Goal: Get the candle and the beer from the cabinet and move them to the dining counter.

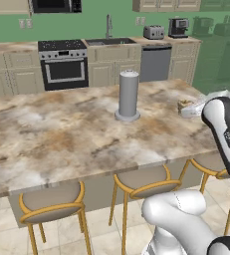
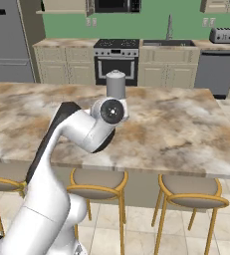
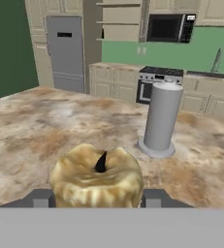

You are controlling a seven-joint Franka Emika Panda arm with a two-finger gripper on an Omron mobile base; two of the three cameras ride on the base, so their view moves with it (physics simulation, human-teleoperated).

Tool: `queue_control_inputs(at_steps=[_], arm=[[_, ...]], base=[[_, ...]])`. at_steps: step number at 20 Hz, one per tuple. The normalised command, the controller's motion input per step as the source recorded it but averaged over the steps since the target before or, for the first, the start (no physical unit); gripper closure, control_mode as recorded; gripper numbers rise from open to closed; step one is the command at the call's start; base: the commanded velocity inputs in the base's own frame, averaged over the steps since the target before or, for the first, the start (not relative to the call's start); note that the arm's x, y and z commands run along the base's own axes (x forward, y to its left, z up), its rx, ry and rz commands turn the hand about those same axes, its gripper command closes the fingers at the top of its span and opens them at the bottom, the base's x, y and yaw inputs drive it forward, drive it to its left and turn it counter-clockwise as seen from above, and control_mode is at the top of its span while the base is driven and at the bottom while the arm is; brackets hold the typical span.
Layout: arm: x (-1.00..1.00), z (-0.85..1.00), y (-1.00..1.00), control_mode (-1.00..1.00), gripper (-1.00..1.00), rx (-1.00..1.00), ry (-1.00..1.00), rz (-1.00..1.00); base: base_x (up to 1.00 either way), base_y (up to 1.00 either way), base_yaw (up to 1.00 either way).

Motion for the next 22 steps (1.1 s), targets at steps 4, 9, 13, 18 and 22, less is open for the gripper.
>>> queue_control_inputs(at_steps=[4,9,13,18,22], arm=[[0.33,-0.69,-0.07,-1.0,1.0,0.0,0.08,0.16],[0.31,-0.56,-0.02,-1.0,1.0,0.0,0.1,0.09],[0.34,-0.39,-0.04,-1.0,1.0,0.0,0.12,0.03],[0.43,-0.3,-0.21,-1.0,1.0,0.0,0.11,0.03],[0.39,-0.34,-0.35,-1.0,1.0,0.0,0.02,0.02]], base=[[0.0,0.0,0.0],[0.0,0.0,0.0],[0.0,0.0,0.0],[0.0,0.0,0.0],[0.0,0.0,0.0]])
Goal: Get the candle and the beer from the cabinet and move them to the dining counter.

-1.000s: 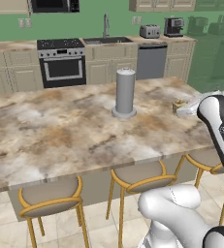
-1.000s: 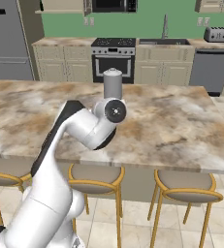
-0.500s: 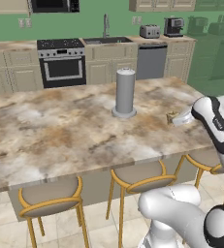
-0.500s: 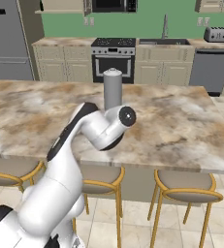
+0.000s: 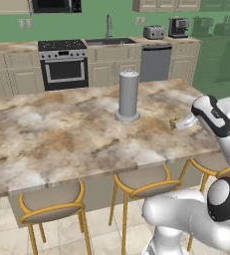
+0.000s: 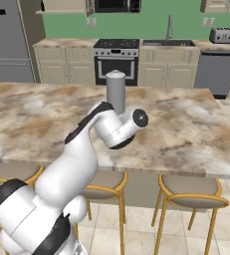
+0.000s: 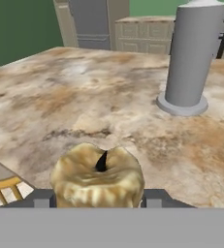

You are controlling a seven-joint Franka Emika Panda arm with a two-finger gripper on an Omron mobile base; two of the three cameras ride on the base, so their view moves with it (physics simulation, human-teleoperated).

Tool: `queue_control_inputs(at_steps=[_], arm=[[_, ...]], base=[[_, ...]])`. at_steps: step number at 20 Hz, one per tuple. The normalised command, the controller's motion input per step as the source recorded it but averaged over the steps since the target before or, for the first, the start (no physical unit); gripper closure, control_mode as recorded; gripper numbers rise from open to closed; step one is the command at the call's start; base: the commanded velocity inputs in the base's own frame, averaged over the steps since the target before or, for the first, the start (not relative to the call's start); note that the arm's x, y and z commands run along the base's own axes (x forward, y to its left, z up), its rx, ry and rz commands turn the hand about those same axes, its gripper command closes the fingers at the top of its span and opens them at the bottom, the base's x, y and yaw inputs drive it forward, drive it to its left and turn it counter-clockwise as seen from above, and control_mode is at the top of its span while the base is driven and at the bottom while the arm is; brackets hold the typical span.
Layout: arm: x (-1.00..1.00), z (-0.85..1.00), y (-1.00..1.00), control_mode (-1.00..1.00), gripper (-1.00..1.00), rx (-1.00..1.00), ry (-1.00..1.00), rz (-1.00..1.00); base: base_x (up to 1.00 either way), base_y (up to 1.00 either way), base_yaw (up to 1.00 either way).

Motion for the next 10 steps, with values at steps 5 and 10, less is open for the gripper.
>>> queue_control_inputs(at_steps=[5,10], arm=[[0.38,-0.33,-0.27,-1.0,1.0,0.0,0.0,0.01],[0.41,-0.36,-0.12,-1.0,1.0,0.0,0.0,0.01]], base=[[0.0,0.0,0.0],[0.0,0.0,0.0]])
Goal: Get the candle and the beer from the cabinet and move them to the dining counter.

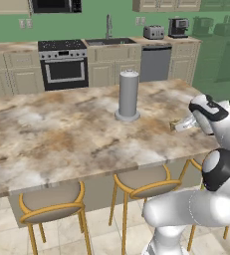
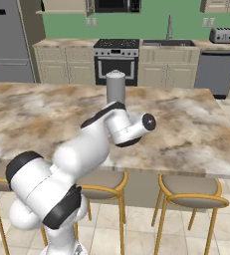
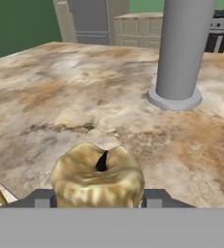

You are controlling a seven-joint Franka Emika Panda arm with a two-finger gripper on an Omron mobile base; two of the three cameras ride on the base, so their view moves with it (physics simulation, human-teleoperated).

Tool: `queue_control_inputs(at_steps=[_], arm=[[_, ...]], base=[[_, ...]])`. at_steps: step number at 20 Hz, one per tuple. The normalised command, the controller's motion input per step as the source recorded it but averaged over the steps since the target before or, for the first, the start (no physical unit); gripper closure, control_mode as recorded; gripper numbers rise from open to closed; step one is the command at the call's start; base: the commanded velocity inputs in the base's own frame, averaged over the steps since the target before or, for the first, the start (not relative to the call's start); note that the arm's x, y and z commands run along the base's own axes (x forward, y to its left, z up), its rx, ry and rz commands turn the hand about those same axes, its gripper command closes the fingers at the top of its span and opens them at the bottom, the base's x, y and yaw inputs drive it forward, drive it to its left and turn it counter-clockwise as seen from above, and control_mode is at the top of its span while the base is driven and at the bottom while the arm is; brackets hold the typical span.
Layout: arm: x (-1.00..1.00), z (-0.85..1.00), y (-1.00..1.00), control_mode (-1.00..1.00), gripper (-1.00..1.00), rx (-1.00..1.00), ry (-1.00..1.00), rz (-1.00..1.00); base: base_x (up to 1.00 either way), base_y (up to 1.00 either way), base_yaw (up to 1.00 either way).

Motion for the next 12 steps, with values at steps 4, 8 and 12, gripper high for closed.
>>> queue_control_inputs(at_steps=[4,8,12], arm=[[0.51,-0.45,0.0,-1.0,1.0,0.0,0.0,0.0],[0.45,-0.52,-0.08,-1.0,1.0,0.0,0.0,0.0],[0.37,-0.5,-0.18,-1.0,1.0,0.0,0.0,0.01]], base=[[0.0,0.0,0.0],[0.0,0.0,0.0],[0.0,0.0,0.0]])
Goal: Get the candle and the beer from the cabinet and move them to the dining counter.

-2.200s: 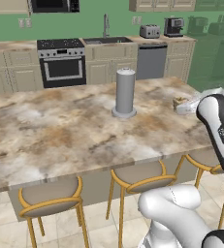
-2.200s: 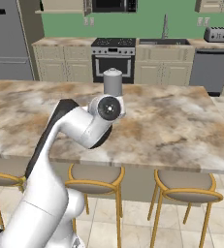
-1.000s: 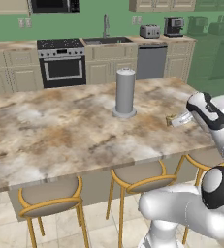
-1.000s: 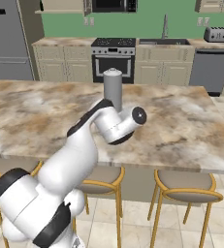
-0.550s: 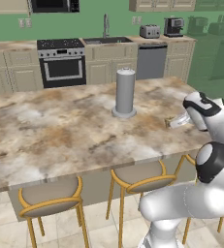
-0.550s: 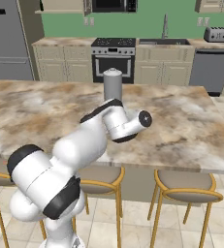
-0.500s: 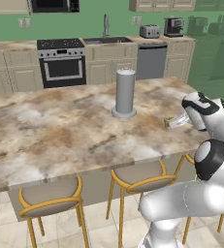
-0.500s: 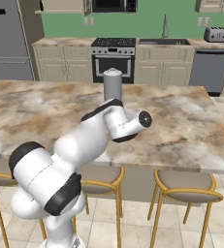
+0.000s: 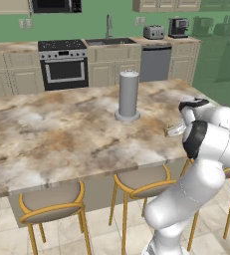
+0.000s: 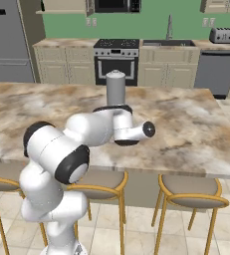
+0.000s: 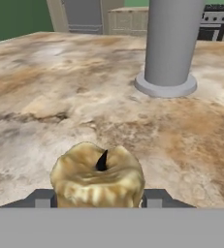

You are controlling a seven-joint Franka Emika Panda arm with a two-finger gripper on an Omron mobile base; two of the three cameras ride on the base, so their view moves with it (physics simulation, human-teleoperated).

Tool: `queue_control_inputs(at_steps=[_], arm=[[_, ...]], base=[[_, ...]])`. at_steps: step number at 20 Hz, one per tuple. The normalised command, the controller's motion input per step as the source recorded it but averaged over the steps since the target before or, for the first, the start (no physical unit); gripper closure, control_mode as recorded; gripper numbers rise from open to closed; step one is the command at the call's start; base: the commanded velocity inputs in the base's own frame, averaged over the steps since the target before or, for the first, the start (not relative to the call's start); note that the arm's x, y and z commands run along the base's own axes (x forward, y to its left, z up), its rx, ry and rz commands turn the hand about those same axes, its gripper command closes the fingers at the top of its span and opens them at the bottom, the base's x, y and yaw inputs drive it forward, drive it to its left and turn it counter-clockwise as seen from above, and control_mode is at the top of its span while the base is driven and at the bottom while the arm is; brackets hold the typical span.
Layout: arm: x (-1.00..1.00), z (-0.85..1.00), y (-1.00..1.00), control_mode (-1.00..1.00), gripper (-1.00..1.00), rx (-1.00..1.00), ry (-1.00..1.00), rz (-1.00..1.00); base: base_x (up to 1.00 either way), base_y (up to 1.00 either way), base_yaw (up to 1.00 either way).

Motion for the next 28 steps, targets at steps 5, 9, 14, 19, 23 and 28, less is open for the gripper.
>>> queue_control_inputs(at_steps=[5,9,14,19,23,28], arm=[[0.32,-0.34,-0.09,-1.0,1.0,0.0,-0.01,0.02],[0.43,-0.16,-0.05,-1.0,1.0,0.0,0.0,0.01],[0.53,-0.16,-0.08,-1.0,1.0,0.0,0.0,0.0],[0.51,-0.2,-0.08,-1.0,1.0,0.0,0.0,0.0],[0.45,-0.28,-0.06,-1.0,1.0,0.0,0.0,0.01],[0.4,-0.34,-0.07,-1.0,1.0,0.0,-0.01,0.03]], base=[[0.0,0.0,0.0],[0.0,0.0,0.0],[0.0,0.0,0.0],[0.0,0.0,0.0],[0.0,0.0,0.0],[0.0,0.0,0.0]])
